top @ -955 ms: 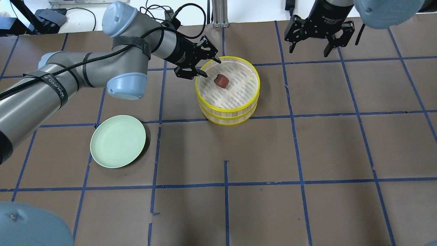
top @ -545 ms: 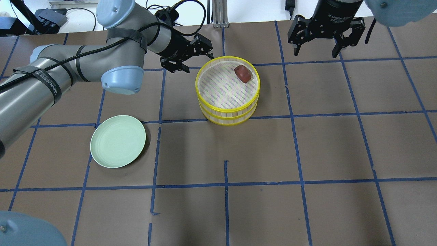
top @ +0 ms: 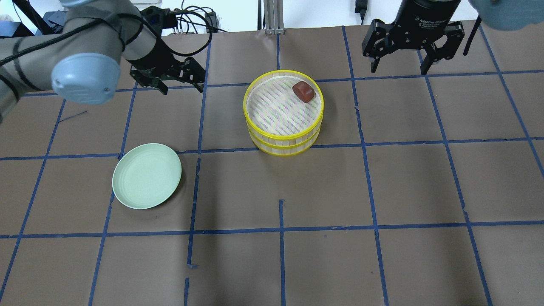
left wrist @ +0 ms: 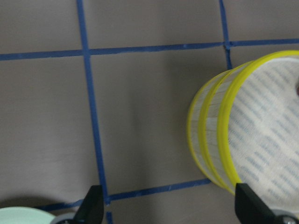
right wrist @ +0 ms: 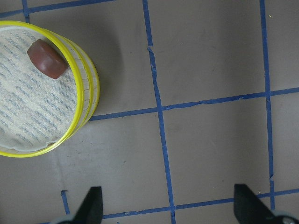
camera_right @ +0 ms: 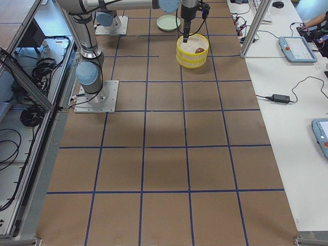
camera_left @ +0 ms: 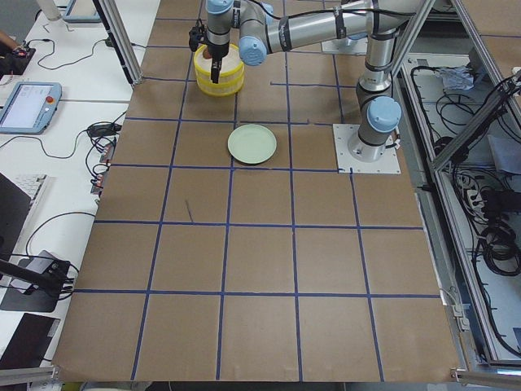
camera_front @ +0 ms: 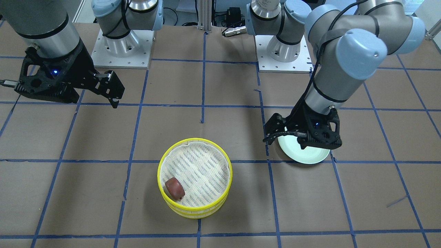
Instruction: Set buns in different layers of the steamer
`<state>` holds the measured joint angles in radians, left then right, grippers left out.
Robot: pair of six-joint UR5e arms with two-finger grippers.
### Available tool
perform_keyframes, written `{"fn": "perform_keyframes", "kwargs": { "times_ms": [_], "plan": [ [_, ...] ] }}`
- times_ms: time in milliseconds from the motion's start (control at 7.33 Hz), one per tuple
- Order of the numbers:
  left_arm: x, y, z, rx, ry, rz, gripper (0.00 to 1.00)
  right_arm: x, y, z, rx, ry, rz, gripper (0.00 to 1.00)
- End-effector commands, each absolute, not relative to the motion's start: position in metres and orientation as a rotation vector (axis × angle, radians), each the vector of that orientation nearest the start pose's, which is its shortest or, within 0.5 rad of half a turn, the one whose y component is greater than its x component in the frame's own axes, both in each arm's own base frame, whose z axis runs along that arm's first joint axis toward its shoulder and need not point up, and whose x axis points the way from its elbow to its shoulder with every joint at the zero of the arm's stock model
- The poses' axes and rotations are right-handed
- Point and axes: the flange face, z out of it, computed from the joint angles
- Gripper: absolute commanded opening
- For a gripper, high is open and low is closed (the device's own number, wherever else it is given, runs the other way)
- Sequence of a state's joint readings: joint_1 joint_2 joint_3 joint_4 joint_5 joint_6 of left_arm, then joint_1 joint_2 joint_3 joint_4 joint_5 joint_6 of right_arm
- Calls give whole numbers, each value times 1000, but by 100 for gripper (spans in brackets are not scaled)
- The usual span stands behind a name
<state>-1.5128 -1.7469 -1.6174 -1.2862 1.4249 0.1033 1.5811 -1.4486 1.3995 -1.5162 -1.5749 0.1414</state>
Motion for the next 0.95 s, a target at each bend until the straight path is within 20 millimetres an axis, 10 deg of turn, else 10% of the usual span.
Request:
{"fn": "perform_keyframes", "kwargs": {
  "times_ms": [0, 818],
  "plan": [
    [-87, -515, 456, 20, 3189, 97, 100, 135, -537, 505, 226, 3139, 83, 100],
    [-91, -494, 462, 28, 3193, 166, 100, 130, -516, 532, -14, 3137, 120, 100]
  ]
}}
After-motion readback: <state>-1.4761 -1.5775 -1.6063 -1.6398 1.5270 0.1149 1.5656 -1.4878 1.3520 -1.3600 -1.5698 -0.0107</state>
